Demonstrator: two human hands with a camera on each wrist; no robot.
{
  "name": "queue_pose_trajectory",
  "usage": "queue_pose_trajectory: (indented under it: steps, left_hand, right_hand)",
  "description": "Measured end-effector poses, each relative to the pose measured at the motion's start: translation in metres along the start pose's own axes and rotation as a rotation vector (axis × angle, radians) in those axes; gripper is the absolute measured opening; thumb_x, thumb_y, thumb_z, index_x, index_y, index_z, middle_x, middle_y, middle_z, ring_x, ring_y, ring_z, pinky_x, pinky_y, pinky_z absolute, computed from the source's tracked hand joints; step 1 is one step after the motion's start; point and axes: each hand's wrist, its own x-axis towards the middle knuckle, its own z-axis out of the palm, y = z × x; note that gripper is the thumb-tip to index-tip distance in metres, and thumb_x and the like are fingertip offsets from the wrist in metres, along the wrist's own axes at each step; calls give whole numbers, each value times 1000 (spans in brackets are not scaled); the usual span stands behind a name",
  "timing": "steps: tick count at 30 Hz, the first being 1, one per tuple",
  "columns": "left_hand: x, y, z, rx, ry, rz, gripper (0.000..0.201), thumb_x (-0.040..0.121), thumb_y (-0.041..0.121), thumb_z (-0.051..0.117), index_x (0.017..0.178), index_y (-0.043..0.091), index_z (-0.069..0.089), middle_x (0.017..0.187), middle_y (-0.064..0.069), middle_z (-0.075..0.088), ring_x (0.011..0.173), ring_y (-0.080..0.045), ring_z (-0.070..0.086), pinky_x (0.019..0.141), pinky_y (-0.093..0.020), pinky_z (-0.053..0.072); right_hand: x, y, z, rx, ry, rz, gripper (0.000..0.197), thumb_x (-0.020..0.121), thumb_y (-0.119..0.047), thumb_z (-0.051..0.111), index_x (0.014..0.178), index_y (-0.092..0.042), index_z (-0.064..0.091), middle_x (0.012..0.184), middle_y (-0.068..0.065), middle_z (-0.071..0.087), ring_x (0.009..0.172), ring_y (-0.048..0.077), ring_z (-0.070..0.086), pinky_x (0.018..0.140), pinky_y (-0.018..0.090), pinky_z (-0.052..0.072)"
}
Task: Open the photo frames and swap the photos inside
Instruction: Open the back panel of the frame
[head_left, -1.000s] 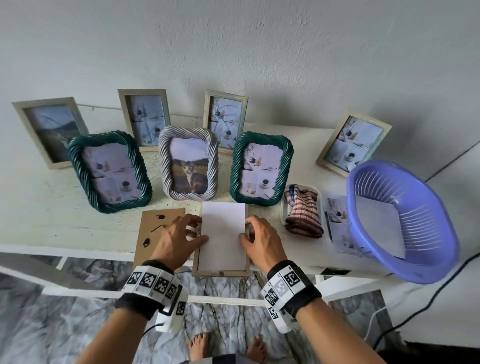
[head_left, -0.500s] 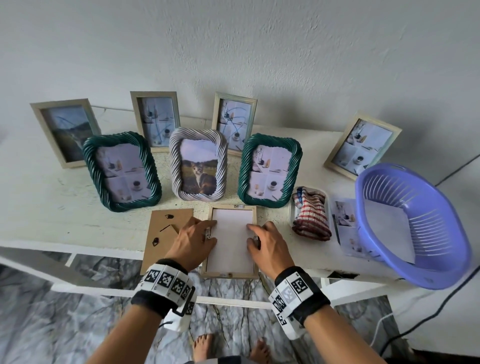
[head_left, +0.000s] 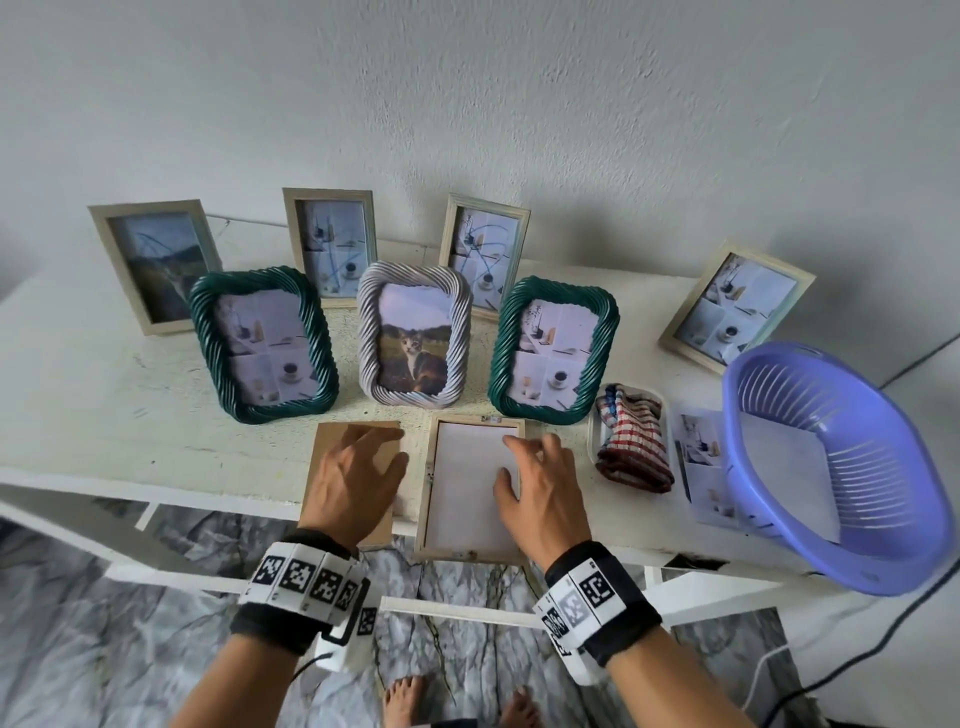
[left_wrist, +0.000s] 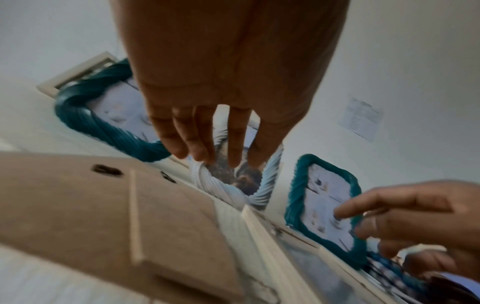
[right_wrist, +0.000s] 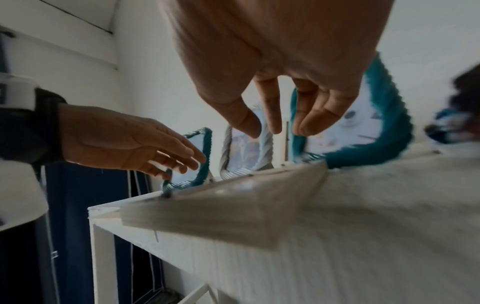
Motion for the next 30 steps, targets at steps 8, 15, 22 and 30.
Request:
queue_pose_trajectory:
  steps: [8, 15, 22, 30]
  left_hand:
    - [-22, -51, -20, 78, 71, -305, 31, 86, 20, 69, 116, 13, 66, 116, -21, 63, 114, -37, 51, 95, -45, 38]
    - [-28, -53, -33, -59, 62, -337, 23, 91, 22, 64, 110, 10, 68, 104, -18, 69, 99, -31, 64, 86, -33, 44]
    - [-23, -51, -45, -212, 15, -373, 19, 90, 29, 65, 106, 19, 69, 96, -3, 74, 95, -18, 68, 84, -34, 53]
    - [-16, -11, -44, -601, -66, -328, 23, 80, 42, 65, 96, 26, 70, 92, 4, 74, 90, -13, 71, 72, -43, 61]
  right_hand:
    - [20, -82, 12, 179, -276, -183, 42, 96, -20, 48, 136, -5, 49, 112, 17, 63, 99, 28, 59, 88, 36, 46]
    - [32, -116, 39, 36, -496, -67, 31, 93, -22, 49, 113, -1, 58, 112, 22, 64, 99, 36, 63, 80, 33, 50]
    - [36, -117, 35, 153, -460, 35, 44, 93, -29, 51, 134, -13, 51, 134, 10, 56, 120, 26, 53, 97, 30, 43]
    - [11, -71, 3, 343, -20, 6, 29, 89, -12, 63, 117, -16, 65, 114, 2, 63, 93, 9, 59, 83, 7, 44]
